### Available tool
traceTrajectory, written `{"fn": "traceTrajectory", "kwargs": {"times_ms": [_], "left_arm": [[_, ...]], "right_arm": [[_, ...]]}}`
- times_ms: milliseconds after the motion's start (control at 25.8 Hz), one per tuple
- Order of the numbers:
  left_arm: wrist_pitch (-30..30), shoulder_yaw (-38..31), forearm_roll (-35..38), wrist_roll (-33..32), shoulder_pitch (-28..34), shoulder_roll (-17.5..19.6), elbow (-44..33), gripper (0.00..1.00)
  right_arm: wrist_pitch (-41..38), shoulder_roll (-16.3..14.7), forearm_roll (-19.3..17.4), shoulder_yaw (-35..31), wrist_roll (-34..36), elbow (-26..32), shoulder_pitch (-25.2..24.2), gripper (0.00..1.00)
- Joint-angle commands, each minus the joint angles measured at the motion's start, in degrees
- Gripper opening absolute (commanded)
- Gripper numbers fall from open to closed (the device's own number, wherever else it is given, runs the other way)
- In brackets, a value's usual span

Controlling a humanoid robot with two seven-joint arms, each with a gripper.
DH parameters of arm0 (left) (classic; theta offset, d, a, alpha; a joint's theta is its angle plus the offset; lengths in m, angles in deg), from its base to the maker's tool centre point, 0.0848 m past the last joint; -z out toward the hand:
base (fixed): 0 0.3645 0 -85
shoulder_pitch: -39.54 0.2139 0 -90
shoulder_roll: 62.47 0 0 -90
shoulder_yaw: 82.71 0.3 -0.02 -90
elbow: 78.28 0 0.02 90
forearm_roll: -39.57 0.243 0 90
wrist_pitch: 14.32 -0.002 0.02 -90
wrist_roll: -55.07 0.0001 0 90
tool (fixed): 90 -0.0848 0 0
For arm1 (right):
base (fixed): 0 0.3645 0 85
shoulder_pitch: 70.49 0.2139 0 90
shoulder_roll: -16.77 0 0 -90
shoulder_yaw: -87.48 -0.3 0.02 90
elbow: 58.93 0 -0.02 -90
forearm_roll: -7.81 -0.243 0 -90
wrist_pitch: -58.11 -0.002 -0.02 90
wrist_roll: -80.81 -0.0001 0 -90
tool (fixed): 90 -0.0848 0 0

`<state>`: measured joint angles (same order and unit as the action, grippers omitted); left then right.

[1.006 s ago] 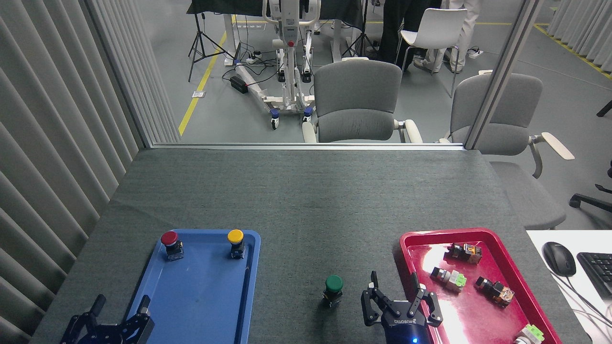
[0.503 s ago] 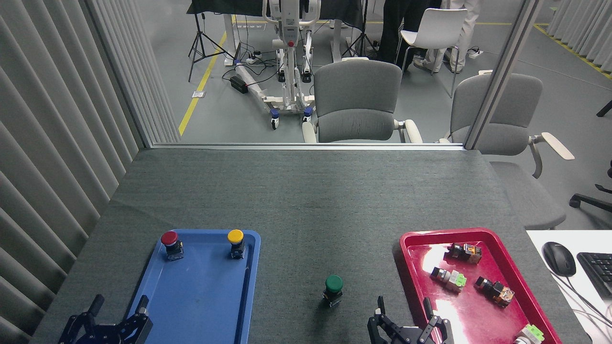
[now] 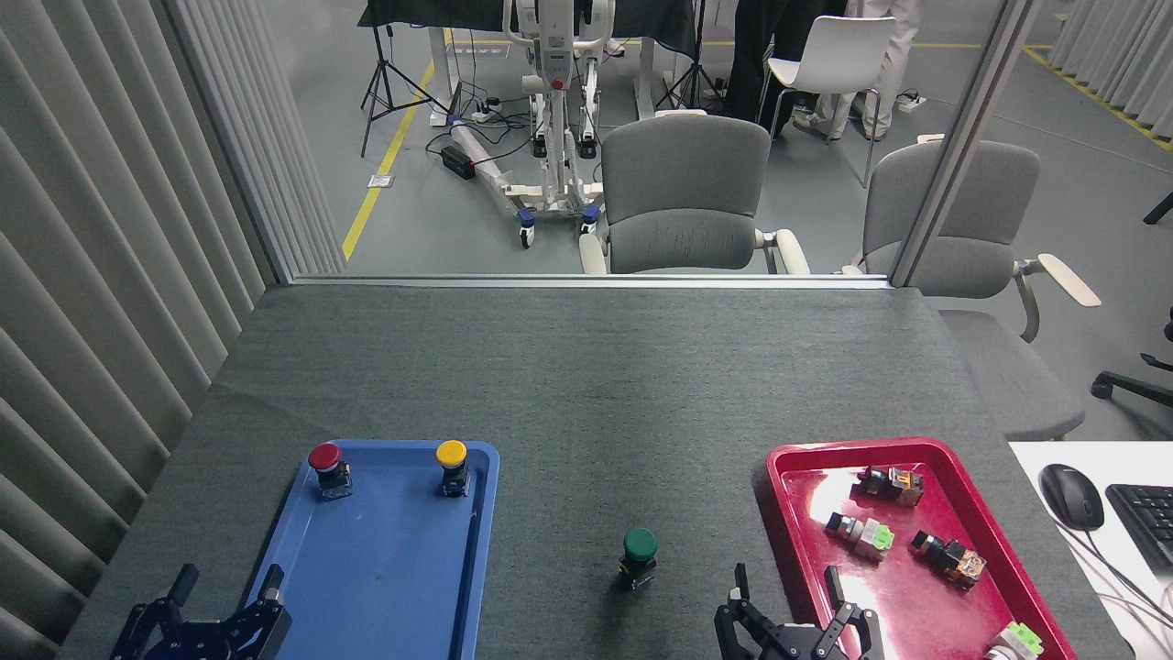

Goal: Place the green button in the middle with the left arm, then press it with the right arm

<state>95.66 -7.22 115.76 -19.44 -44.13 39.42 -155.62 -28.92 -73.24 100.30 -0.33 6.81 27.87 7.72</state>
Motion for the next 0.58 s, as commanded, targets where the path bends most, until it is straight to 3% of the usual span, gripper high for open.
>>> {"fn": "traceTrajectory", "kwargs": {"times_ms": [0, 542], "left_arm": [[0.1, 0.0, -0.1, 0.0, 0.1, 0.2, 0.0, 0.99], [0.0, 0.0, -0.7, 0.1, 0.1, 0.7, 0.0, 0.99]], "right_arm": [[0.0, -0.1, 0.1, -0.1, 2.5, -0.2, -0.2, 0.99], [-0.5, 0.9, 0.6, -0.4, 2.5, -0.3, -0.9, 1.0]]}}
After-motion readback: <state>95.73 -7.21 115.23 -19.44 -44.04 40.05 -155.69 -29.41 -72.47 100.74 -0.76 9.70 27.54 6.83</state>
